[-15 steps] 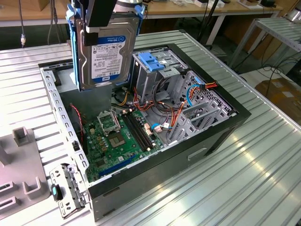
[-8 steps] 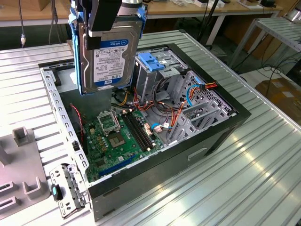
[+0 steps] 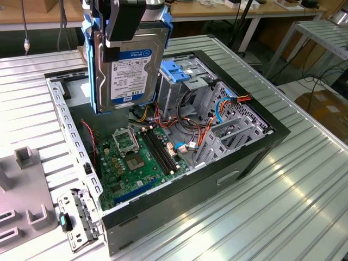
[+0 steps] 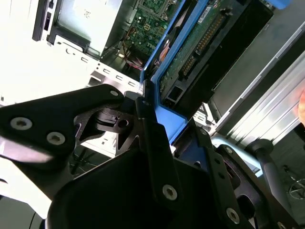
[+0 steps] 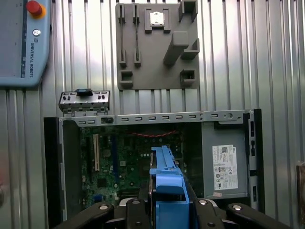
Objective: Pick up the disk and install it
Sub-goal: 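Insert the disk into the insertion slot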
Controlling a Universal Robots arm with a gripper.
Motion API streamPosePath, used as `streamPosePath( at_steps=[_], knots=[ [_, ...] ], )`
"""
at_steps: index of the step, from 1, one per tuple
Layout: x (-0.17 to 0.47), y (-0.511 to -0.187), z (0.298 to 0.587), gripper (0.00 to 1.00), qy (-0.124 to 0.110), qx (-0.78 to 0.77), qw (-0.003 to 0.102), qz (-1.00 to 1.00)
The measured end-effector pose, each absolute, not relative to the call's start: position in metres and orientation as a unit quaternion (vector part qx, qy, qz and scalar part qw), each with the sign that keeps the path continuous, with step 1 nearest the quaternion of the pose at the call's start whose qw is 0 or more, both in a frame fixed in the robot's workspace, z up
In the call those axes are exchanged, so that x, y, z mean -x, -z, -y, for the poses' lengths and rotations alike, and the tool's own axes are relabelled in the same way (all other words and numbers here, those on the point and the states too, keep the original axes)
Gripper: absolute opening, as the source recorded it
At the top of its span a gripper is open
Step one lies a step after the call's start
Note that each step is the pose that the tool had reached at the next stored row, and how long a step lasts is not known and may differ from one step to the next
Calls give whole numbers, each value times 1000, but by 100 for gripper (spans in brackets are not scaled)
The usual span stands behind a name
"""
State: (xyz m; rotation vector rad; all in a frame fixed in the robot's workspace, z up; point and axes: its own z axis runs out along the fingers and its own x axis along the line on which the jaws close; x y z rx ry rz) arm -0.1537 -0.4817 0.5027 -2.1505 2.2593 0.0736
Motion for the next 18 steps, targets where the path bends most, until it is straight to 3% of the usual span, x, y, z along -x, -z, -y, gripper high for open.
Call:
streamPosePath(
  at_steps=[18],
  knots=[
    [147, -502, 505, 37, -24, 689, 11, -724]
  ],
)
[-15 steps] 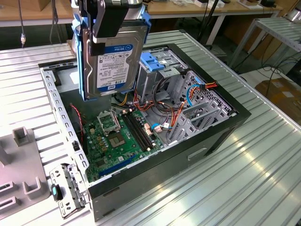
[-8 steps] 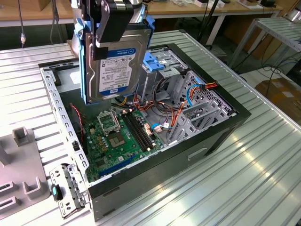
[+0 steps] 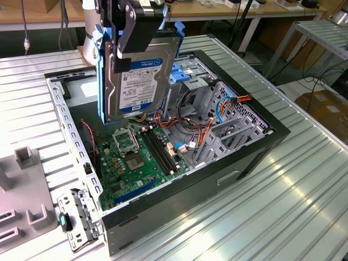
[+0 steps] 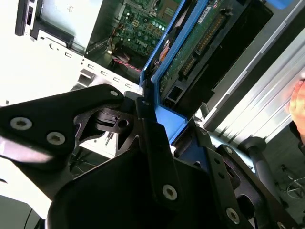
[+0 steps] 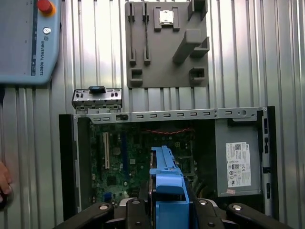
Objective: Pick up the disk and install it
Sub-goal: 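Insert the disk into the insertion slot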
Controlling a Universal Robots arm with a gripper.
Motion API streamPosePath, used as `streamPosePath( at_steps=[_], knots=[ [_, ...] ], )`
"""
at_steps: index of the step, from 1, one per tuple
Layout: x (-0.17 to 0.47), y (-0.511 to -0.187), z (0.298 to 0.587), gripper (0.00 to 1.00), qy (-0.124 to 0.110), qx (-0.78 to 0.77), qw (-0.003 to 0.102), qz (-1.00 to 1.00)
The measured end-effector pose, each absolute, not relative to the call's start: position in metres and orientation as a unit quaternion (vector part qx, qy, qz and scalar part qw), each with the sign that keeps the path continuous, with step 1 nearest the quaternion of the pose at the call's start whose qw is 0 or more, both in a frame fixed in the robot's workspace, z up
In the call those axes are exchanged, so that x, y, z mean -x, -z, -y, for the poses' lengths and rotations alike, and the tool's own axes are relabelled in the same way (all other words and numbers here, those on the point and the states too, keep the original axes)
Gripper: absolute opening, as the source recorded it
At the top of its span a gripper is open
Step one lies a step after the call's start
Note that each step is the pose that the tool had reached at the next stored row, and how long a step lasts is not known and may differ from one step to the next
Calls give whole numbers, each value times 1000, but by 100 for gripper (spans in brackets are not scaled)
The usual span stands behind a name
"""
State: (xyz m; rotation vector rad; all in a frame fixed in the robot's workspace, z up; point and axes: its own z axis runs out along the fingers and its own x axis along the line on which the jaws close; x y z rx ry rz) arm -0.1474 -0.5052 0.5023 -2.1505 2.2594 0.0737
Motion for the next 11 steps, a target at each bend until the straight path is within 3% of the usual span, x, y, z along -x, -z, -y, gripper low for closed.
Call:
streamPosePath(
  at_steps=[11],
  knots=[
    [114, -501, 512, 37, -24, 689, 11, -724]
  ],
)
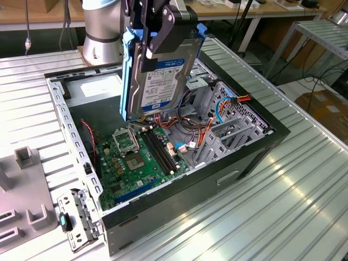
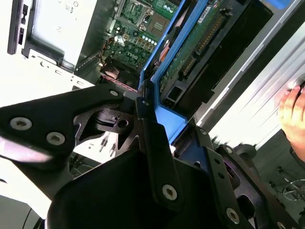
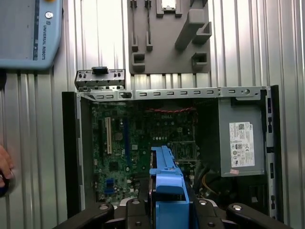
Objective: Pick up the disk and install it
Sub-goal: 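Insert the disk into the insertion slot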
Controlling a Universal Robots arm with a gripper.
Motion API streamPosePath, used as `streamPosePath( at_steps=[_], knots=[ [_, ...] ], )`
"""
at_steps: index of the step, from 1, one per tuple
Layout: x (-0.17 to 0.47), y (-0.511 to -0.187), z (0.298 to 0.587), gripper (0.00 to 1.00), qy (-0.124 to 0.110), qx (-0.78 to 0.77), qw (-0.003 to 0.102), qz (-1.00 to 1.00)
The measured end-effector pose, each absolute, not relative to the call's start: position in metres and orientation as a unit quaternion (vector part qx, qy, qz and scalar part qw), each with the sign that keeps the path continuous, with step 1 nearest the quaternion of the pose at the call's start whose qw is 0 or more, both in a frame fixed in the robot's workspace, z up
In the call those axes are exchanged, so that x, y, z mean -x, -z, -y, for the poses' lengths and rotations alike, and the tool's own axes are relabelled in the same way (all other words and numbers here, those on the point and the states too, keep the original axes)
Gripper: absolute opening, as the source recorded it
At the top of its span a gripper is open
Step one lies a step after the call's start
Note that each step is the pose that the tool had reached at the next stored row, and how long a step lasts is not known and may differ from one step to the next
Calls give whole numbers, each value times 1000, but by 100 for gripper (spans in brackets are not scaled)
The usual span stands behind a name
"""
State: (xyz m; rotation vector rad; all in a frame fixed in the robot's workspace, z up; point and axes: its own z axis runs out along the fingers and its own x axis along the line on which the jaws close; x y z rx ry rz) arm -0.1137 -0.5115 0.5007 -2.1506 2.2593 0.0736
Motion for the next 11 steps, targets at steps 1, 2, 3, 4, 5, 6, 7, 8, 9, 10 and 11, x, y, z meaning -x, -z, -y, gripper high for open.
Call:
streamPosePath(
  at_steps=[1, 2, 3, 4, 5, 6, 7, 8, 9, 10, 11],
  knots=[
    [113, -501, 512, 37, -24, 689, 11, -724],
    [112, -501, 512, 37, -24, 689, 11, -724],
    [112, -501, 512, 37, -24, 689, 11, -724],
    [111, -500, 512, 37, -24, 689, 11, -724],
    [111, -500, 512, 37, -24, 689, 11, -724],
    [110, -500, 512, 37, -24, 689, 11, -724],
    [109, -500, 513, 37, -24, 689, 11, -724],
    [108, -500, 513, 37, -24, 689, 11, -724],
    [108, -500, 513, 37, -24, 689, 11, -724],
    [107, -500, 513, 37, -24, 689, 11, -724],
    [107, -500, 513, 37, -24, 689, 11, -724]
  ],
)
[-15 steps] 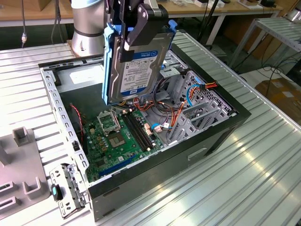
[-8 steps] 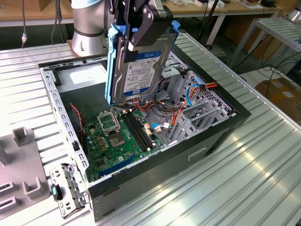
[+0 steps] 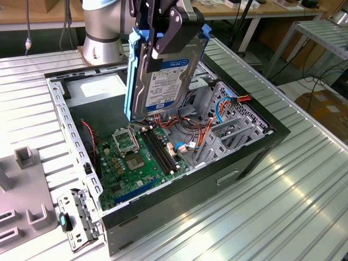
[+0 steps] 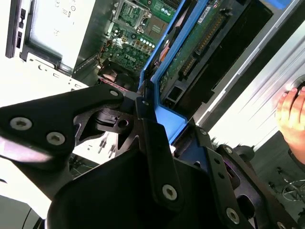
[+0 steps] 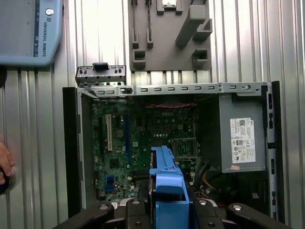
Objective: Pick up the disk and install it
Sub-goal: 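Insert the disk into the insertion slot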
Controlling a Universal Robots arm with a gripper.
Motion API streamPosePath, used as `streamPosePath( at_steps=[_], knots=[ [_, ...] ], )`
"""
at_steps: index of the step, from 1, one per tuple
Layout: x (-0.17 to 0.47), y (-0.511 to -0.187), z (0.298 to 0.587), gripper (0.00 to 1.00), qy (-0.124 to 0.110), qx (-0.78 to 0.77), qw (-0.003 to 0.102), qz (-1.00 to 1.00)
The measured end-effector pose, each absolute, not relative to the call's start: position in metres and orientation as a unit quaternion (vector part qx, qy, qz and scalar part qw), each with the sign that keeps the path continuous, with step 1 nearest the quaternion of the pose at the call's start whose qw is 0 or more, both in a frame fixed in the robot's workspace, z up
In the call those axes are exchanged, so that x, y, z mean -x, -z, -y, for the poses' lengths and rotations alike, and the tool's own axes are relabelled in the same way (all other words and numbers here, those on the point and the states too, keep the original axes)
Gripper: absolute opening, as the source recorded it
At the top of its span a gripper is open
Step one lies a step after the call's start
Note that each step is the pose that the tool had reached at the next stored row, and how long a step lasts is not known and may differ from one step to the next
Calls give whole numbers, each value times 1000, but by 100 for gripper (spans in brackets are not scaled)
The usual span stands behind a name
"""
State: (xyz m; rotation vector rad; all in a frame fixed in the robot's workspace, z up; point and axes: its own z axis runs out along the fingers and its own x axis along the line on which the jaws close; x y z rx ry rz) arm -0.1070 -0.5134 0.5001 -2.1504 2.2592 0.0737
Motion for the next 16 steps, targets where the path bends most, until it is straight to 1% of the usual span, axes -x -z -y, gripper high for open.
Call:
streamPosePath(
  at_steps=[16],
  knots=[
    [104, -500, 526, 37, -23, 689, 11, -724]
  ],
)
